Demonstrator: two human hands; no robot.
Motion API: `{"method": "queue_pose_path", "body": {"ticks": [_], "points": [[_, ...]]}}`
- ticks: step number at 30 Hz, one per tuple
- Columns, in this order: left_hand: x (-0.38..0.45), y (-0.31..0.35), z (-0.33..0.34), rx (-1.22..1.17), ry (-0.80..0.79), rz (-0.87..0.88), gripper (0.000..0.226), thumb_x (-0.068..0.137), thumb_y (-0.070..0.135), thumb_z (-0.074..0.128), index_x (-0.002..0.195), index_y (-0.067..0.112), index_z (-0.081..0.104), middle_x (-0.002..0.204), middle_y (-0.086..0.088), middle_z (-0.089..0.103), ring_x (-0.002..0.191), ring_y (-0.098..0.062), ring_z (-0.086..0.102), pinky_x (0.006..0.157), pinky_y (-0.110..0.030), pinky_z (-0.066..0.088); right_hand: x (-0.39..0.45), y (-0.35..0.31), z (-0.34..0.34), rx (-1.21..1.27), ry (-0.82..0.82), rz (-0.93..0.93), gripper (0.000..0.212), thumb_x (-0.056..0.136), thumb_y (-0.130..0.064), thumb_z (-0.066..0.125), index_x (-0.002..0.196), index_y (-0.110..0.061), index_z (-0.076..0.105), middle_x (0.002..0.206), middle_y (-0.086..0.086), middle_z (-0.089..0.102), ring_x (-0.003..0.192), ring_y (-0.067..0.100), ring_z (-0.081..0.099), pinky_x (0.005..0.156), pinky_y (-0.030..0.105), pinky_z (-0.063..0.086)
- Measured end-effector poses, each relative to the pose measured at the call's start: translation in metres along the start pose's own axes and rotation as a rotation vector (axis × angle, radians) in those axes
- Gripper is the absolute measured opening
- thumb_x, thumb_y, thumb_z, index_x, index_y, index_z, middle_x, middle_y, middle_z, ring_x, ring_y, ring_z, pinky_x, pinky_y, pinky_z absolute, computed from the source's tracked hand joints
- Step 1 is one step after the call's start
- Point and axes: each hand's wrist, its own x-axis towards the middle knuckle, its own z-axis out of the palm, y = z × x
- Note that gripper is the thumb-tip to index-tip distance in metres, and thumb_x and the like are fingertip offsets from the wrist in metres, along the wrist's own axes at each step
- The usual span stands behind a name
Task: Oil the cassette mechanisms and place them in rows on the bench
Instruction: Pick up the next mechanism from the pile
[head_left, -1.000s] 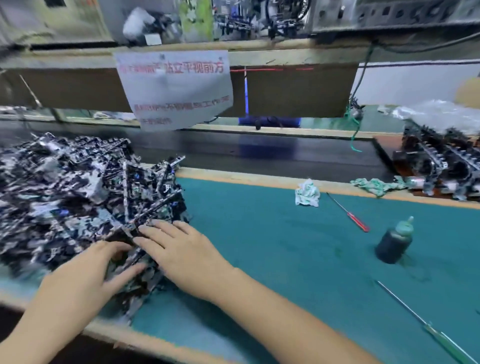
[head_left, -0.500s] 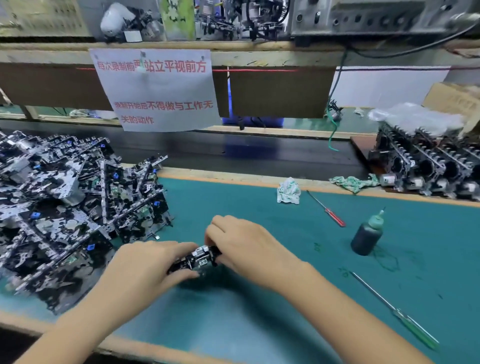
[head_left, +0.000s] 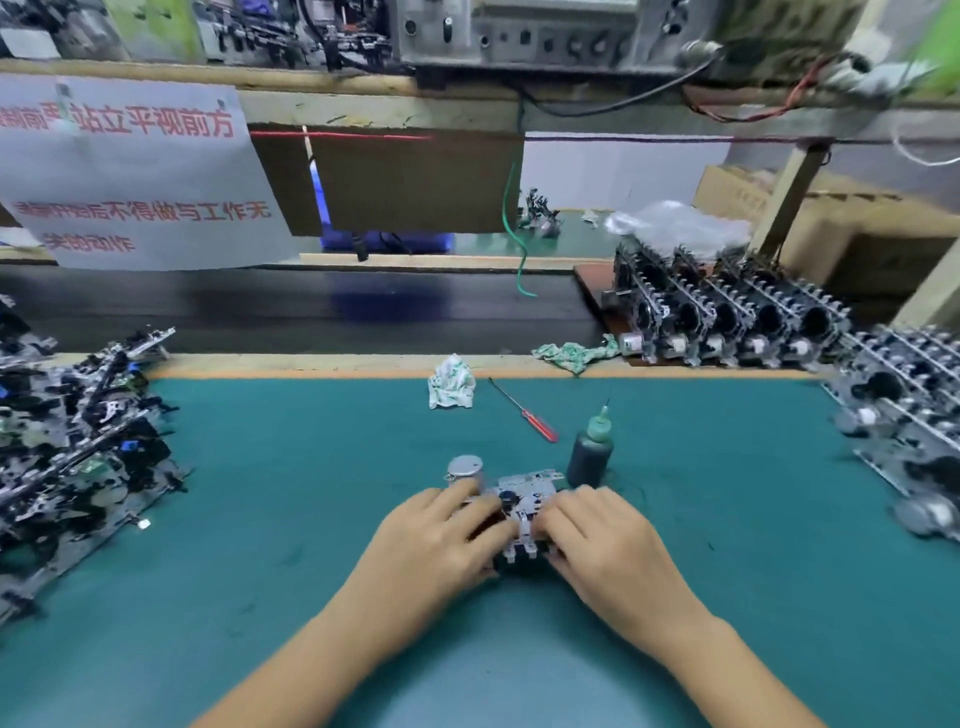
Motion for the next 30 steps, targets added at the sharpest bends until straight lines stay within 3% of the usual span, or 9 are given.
{"method": "queue_pose_path", "body": {"ticks": [2,5,7,9,11,15,21,26,30], "points": [[-0.004,0.001,0.007,-0.039,-0.069,-0.022,0.068,0.05,0.053,0.087,0.108,0.025,0.066,0.117,-0.003,0.066,0.11,-0.021,0.053,0.09,-0.032,0.043,-0.008,-0.002,0.005,0.006,0.003,-0.013,0.02,0.088,-0.007,0.046,0.075,-0.012,0.06,0.074,0.002,0.058,0.064,0.022,0.048,0.057,0.031,0.04],[-0.012,-0.006,0.009,-0.178,-0.231,-0.194,0.101,0.052,0.072,0.074,0.137,0.032,0.039,0.148,-0.006,0.039,0.134,-0.022,0.033,0.109,-0.038,0.033,-0.019,-0.001,0.009,0.084,-0.023,-0.04,0.008,0.081,-0.019,0.061,0.084,-0.016,0.054,0.081,-0.001,0.058,0.072,0.018,0.046,0.065,0.027,0.037],[-0.015,-0.014,0.011,-0.381,-0.313,-0.326,0.11,0.053,0.078,0.068,0.144,0.047,0.016,0.156,0.01,0.012,0.142,-0.008,0.014,0.114,-0.032,0.021,-0.024,0.003,0.008,0.175,-0.059,-0.01,0.026,0.079,-0.038,0.068,0.088,-0.018,0.054,0.089,-0.003,0.059,0.077,0.016,0.049,0.071,0.027,0.038],[-0.016,-0.02,0.014,-0.604,-0.392,-0.412,0.114,0.05,0.077,0.072,0.139,0.056,0.003,0.148,0.032,0.001,0.138,0.008,0.009,0.115,-0.021,0.016,-0.025,0.005,0.003,0.291,-0.012,0.095,0.031,0.083,-0.048,0.063,0.09,-0.018,0.057,0.092,-0.003,0.06,0.079,0.015,0.053,0.074,0.027,0.04],[-0.016,-0.023,0.017,-0.737,-0.39,-0.448,0.11,0.051,0.069,0.078,0.135,0.06,0.007,0.14,0.041,0.01,0.133,0.015,0.016,0.112,-0.016,0.02,-0.024,0.007,-0.001,0.393,0.083,0.234,0.028,0.086,-0.046,0.057,0.092,-0.019,0.056,0.094,-0.003,0.06,0.081,0.011,0.053,0.075,0.025,0.04],[-0.016,-0.024,0.02,-0.801,-0.369,-0.467,0.104,0.053,0.061,0.082,0.133,0.062,0.015,0.139,0.039,0.02,0.131,0.016,0.022,0.109,-0.011,0.021,-0.023,0.011,-0.004,0.393,0.175,0.418,0.02,0.088,-0.036,0.051,0.091,-0.017,0.056,0.088,-0.005,0.057,0.075,0.006,0.047,0.069,0.023,0.038],[-0.015,-0.025,0.019,-0.809,-0.393,-0.482,0.106,0.051,0.059,0.084,0.129,0.071,0.013,0.136,0.045,0.019,0.13,0.017,0.022,0.106,-0.005,0.02,-0.021,0.01,0.001,0.129,0.068,0.518,0.023,0.087,-0.028,0.045,0.082,-0.012,0.061,0.078,-0.003,0.06,0.067,0.02,0.056,0.066,0.029,0.036],[-0.012,-0.019,0.018,-0.705,-0.383,-0.449,0.105,0.057,0.054,0.08,0.132,0.067,0.007,0.132,0.046,0.014,0.127,0.017,0.021,0.101,0.0,0.018,-0.026,0.021,0.004,-0.018,0.044,0.824,0.01,0.081,-0.004,0.066,0.075,-0.007,0.059,0.069,0.006,0.06,0.062,0.031,0.057,0.061,0.037,0.043],[-0.011,-0.016,0.019,-0.698,-0.346,-0.466,0.097,0.06,0.044,0.074,0.131,0.065,0.011,0.131,0.044,0.019,0.127,0.013,0.026,0.102,-0.003,0.02,-0.035,0.04,0.0,-0.006,-0.009,1.058,0.005,0.084,-0.007,0.064,0.08,-0.004,0.061,0.079,0.013,0.063,0.075,0.035,0.057,0.07,0.041,0.038]]}}
